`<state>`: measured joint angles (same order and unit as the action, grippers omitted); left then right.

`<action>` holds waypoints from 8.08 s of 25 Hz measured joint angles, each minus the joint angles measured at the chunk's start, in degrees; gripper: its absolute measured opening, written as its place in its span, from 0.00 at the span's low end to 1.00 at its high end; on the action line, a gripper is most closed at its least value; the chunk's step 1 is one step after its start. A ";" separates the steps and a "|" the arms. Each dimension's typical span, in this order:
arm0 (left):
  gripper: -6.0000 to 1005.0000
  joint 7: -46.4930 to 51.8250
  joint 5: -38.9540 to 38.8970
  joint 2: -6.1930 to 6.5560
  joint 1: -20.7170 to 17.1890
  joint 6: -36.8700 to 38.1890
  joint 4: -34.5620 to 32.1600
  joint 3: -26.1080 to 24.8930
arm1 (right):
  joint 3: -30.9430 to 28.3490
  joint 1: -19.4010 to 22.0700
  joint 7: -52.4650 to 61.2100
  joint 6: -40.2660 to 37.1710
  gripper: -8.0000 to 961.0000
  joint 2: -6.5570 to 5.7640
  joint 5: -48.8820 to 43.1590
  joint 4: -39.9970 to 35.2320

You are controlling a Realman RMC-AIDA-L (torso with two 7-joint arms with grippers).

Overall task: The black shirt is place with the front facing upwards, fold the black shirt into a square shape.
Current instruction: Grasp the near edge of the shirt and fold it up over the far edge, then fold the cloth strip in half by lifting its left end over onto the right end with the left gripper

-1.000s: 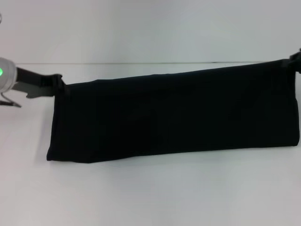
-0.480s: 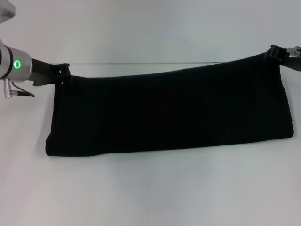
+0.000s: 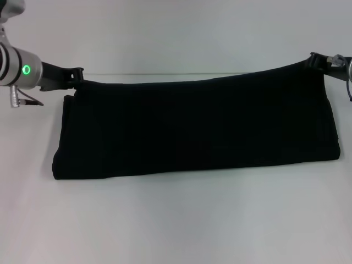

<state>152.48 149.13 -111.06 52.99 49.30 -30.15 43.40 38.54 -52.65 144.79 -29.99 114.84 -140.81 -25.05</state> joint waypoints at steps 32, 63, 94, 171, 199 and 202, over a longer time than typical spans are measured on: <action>0.40 -0.35 -1.54 -1.31 -2.52 -1.11 -4.68 -8.34 | -1.58 1.47 0.10 -12.57 0.51 -7.29 1.37 -6.17; 0.78 5.07 -22.77 -4.25 -26.46 26.27 1.52 -28.62 | -8.30 20.35 -11.77 -43.75 0.89 -7.44 30.42 -7.55; 0.49 4.51 -22.31 -4.75 -26.79 22.74 2.28 -28.40 | -8.83 20.39 -12.53 -43.53 0.88 -7.44 30.86 -7.46; 0.25 -11.04 -20.31 -4.49 -17.60 11.32 4.10 -20.90 | -11.79 21.56 -12.61 -43.97 0.73 -7.38 30.93 -7.37; 0.02 -21.55 -28.09 -4.56 -23.77 12.19 2.58 -36.84 | -11.20 20.90 -13.80 -42.96 0.72 -7.89 30.55 -6.14; 0.02 -21.18 -28.20 -4.42 -21.87 16.96 1.21 -36.50 | -11.21 21.19 -14.13 -43.29 0.72 -7.79 30.52 -6.10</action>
<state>131.30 120.94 -115.48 31.13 66.26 -28.94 6.90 27.34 -31.46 130.66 -73.28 107.05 -110.28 -31.16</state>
